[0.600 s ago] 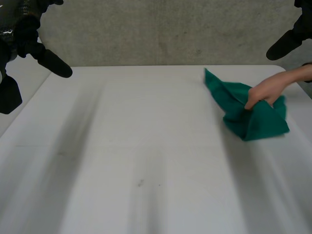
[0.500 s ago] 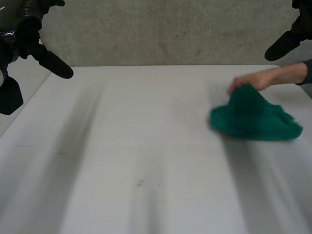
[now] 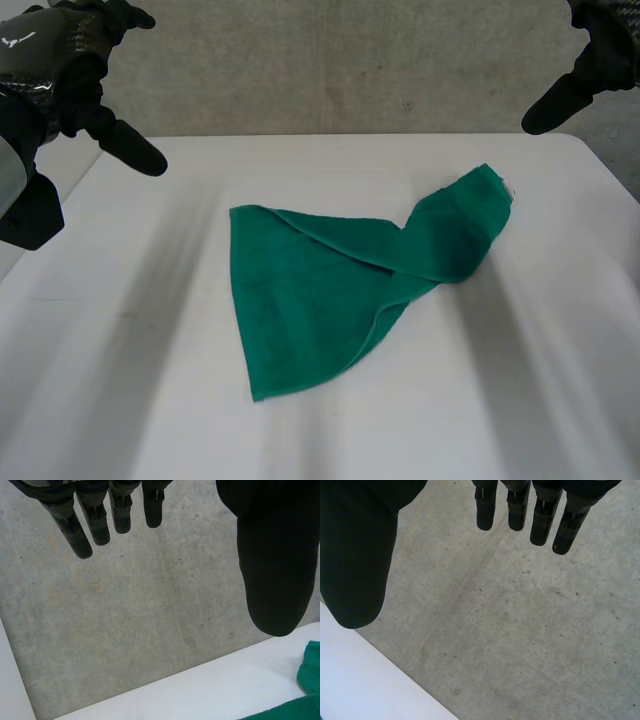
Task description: Fold the towel.
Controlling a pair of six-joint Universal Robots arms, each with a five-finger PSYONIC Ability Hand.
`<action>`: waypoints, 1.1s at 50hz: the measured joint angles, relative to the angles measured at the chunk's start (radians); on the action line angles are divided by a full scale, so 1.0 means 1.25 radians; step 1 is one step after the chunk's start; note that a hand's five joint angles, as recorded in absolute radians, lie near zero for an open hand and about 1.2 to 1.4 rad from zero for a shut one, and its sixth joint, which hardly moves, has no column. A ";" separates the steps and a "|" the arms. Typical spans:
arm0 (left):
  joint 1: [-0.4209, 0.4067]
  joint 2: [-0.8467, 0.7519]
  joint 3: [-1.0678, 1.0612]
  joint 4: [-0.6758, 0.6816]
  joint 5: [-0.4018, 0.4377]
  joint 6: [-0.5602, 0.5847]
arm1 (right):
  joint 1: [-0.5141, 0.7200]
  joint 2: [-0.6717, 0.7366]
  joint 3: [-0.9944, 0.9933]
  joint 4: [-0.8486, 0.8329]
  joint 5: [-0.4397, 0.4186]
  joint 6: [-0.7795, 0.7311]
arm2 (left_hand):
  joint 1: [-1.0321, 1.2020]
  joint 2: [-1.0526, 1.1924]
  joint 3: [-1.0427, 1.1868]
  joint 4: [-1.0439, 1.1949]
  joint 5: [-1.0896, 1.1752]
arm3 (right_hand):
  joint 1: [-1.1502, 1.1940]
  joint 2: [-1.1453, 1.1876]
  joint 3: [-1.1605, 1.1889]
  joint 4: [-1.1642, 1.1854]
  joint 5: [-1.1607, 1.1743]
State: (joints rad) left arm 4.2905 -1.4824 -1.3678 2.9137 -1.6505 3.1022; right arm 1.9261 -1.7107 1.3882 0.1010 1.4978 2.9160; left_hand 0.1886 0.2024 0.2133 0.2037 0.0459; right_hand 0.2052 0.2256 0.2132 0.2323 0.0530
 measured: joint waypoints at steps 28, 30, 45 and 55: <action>-0.029 -0.126 -0.077 0.206 -0.001 0.026 | 0.047 0.193 -0.005 -0.014 -0.025 -0.202 | 0.000 0.000 0.000 0.000 0.000 | 0.000 0.000 0.000 0.000 0.000; -0.031 -0.159 -0.070 0.208 -0.001 0.041 | 0.049 0.243 -0.015 -0.007 -0.017 -0.225 | 0.000 0.000 0.000 0.000 0.000 | 0.000 0.000 0.000 0.000 0.000; -0.041 -0.290 -0.040 0.238 -0.002 0.113 | 0.038 0.645 -0.213 0.003 0.012 -0.137 | 0.000 0.000 0.000 0.000 0.000 | 0.000 0.000 0.000 0.000 0.000; -0.040 -0.297 -0.043 0.255 -0.003 0.111 | 0.017 0.856 -0.399 -0.001 -0.063 0.040 | 0.000 0.000 0.000 0.000 0.000 | 0.404 0.444 0.447 0.412 0.396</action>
State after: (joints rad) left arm 4.2403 -1.8541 -1.4214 3.2331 -1.6537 3.2409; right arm 1.9478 -0.6412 0.8892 0.0992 1.4189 2.9655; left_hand 0.1886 0.2025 0.2133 0.2038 0.0459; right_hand 0.7100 0.7803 0.7713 0.7470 0.5481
